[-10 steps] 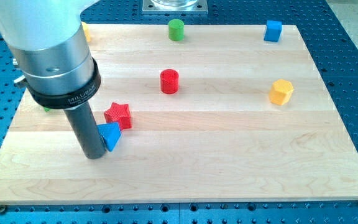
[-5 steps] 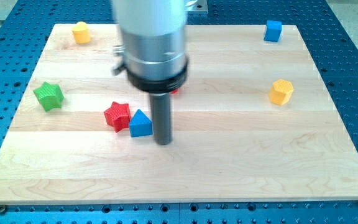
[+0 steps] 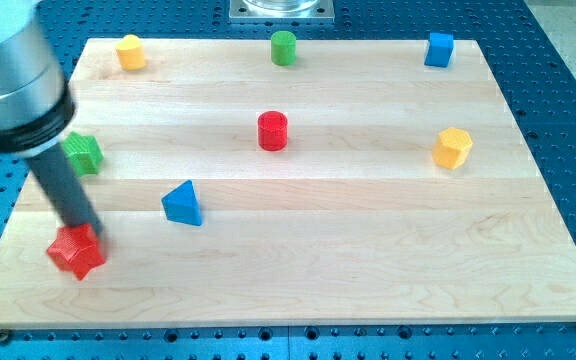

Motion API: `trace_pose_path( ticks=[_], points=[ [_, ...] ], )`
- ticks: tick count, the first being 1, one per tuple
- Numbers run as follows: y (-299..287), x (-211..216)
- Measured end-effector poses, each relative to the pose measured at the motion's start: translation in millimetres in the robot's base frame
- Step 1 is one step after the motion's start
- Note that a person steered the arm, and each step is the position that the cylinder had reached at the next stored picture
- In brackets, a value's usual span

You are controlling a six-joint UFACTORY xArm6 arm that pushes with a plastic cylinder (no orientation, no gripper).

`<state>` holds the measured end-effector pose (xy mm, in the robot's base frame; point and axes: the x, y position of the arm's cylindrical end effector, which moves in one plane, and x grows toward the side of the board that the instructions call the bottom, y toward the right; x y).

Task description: Move the red circle towards the bottom center

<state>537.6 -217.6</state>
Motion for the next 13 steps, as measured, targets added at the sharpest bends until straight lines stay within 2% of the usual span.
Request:
trace_pose_path(
  ticks=[1, 2, 3, 5, 6, 7, 8, 9, 10, 11, 12, 13],
  points=[
    [6.5, -3.5],
    [17.2, -24.2],
    [48.8, -75.8],
    [195.8, -197.2],
    [218.6, -162.8],
    [217.2, -72.4],
    [219.0, -90.0],
    [220.2, -148.5],
    [173.7, -137.6],
    [171.0, -59.3],
    [173.8, -13.4],
    [207.1, -52.5]
  ],
)
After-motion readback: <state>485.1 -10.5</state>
